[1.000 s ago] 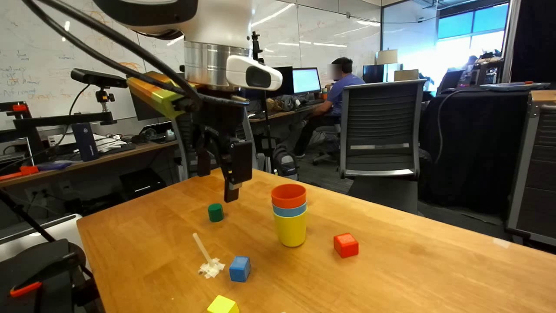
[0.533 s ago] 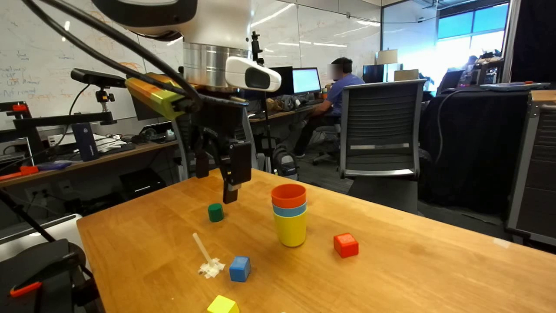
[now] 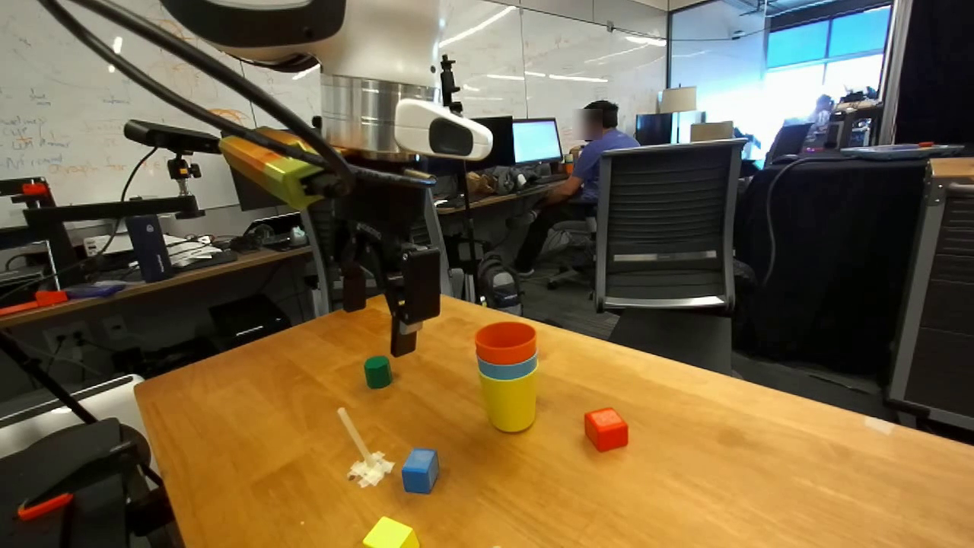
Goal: Stack up the cups
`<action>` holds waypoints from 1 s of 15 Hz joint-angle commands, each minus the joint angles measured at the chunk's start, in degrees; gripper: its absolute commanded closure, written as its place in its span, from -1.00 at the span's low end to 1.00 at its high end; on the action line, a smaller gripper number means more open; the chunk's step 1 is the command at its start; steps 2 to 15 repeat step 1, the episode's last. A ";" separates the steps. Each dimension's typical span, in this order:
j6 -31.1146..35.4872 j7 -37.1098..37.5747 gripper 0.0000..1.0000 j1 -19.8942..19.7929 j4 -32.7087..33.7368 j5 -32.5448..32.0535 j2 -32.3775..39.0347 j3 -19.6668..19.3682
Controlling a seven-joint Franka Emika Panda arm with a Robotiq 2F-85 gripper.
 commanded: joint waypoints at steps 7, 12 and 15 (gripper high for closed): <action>-0.12 0.06 -1.00 0.87 0.07 -0.03 -0.02 -0.86; -0.12 0.06 -1.00 0.87 0.07 -0.03 -0.02 -0.86; -0.12 0.06 -1.00 0.87 0.07 -0.03 -0.02 -0.86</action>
